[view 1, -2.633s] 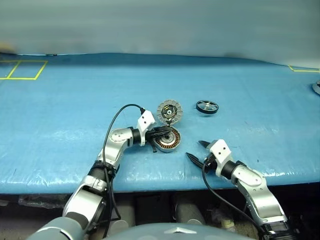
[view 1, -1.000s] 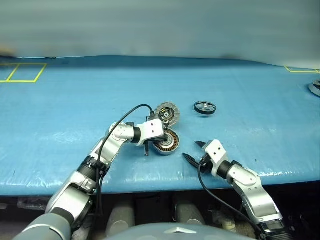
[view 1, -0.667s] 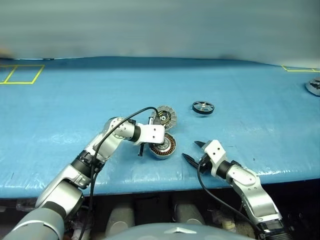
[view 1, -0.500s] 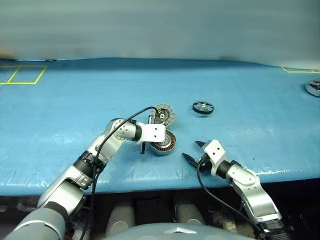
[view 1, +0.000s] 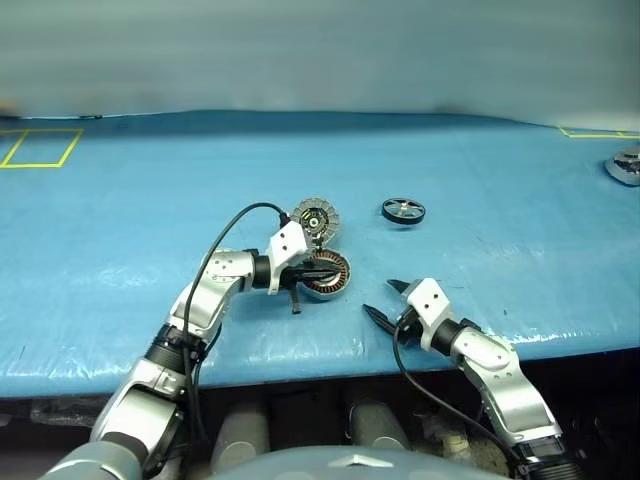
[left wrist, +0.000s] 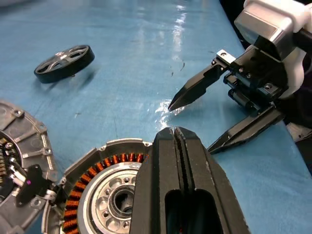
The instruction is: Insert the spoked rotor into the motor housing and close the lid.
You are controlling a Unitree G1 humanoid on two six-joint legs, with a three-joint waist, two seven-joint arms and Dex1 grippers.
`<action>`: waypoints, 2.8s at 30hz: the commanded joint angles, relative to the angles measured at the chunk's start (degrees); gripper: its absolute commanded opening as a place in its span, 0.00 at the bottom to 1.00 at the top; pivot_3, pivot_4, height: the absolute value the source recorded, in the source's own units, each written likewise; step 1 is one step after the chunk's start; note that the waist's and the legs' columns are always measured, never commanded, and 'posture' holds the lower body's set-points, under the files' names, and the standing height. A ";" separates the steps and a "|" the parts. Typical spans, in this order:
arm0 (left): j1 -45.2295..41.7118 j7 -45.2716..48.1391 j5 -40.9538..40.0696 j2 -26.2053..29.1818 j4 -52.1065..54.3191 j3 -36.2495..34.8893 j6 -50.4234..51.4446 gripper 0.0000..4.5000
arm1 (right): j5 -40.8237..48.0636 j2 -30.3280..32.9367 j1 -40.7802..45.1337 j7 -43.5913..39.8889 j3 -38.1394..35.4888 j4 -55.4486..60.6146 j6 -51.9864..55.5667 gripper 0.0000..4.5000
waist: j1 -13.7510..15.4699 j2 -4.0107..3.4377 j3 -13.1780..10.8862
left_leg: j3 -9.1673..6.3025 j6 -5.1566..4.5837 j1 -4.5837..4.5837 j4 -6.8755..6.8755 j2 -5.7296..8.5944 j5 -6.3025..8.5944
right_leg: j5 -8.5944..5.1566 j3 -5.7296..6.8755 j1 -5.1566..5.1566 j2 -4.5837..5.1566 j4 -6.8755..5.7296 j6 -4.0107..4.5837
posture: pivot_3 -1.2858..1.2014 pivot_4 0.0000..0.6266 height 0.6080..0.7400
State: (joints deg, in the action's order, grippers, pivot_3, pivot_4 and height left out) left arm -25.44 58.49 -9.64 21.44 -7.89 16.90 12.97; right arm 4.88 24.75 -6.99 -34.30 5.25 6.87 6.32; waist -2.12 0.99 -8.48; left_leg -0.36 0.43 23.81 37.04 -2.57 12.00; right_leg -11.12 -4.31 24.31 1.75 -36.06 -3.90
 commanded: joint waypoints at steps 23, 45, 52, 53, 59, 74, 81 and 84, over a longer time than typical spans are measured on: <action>-4.13 -0.83 3.40 -0.24 -4.31 -0.32 -3.89 0.01 | -0.23 -0.22 -0.04 0.72 0.37 -0.84 -1.16 0.84 | 0.54 0.02 -0.01 | -0.14 0.11 0.04 0.04 -0.05 0.48 | -0.18 -0.04 -0.03 -0.19 0.02 -0.06 | 0.52 0.24 1.00; -3.67 2.19 8.27 1.70 -5.17 4.45 -2.67 0.01 | -0.27 -0.56 -0.05 1.42 0.90 -0.38 -0.99 0.84 | 0.53 0.02 0.00 | -0.15 0.11 -0.19 0.09 -0.05 0.49 | -0.18 -0.04 -0.30 -0.21 0.02 -0.06 | 0.52 0.24 1.00; -3.91 3.00 8.29 1.04 -4.72 5.32 -1.99 0.01 | -0.32 -0.46 -0.46 2.05 0.75 -0.17 -1.11 0.84 | 0.56 0.01 0.00 | -0.19 0.12 -0.26 0.14 -0.05 0.49 | -0.18 -0.03 -0.43 -0.21 0.03 -0.06 | 0.52 0.24 1.00; -3.97 3.18 8.31 1.05 -4.71 5.43 -1.85 0.01 | -0.37 -0.42 -0.50 2.09 0.74 -0.18 -1.15 0.84 | 0.57 0.01 0.00 | -0.19 0.11 -0.26 0.14 -0.05 0.49 | -0.18 -0.03 -0.43 -0.21 0.03 -0.06 | 0.52 0.24 1.00; -5.64 1.84 9.67 0.66 -4.14 5.53 -1.37 0.01 | -0.34 -0.31 -0.73 2.14 0.68 -0.31 -1.37 0.84 | 0.62 0.01 0.01 | -0.21 0.11 -0.27 0.19 -0.05 0.49 | -0.18 -0.02 -0.47 -0.21 0.03 -0.06 | 0.52 0.24 1.00; -7.10 -1.52 10.50 -0.87 -6.28 4.22 -2.77 0.01 | -0.47 -0.45 0.14 1.85 1.27 -1.18 -1.86 0.84 | 0.55 0.02 0.00 | -0.23 0.11 -0.25 0.18 -0.05 0.49 | -0.18 -0.01 -0.45 -0.21 0.03 -0.06 | 0.52 0.24 1.00; -7.25 -0.45 10.66 -1.54 -7.36 4.64 -3.66 0.01 | -0.55 -0.62 0.00 2.16 1.28 -0.97 -1.79 0.84 | 0.52 0.02 0.00 | -0.23 0.11 -0.25 0.18 -0.05 0.49 | -0.18 -0.01 -0.45 -0.22 0.03 -0.06 | 0.52 0.24 1.00; -7.27 -0.56 10.80 -1.61 -7.59 4.62 -3.68 0.01 | -0.58 -0.64 -0.09 2.30 1.29 -0.89 -1.71 0.84 | 0.52 0.02 0.00 | -0.23 0.11 -0.25 0.18 -0.05 0.49 | -0.18 -0.01 -0.45 -0.22 0.03 -0.06 | 0.52 0.24 1.00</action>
State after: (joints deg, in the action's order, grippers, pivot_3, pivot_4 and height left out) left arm -31.58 57.63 1.20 20.29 -15.56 21.35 10.25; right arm 4.66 24.44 -6.94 -32.12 6.31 5.83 4.38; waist -1.60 1.00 -8.47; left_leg -0.58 0.54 23.56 37.22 -2.62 12.49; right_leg -11.30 -4.32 23.86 1.54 -36.03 -3.96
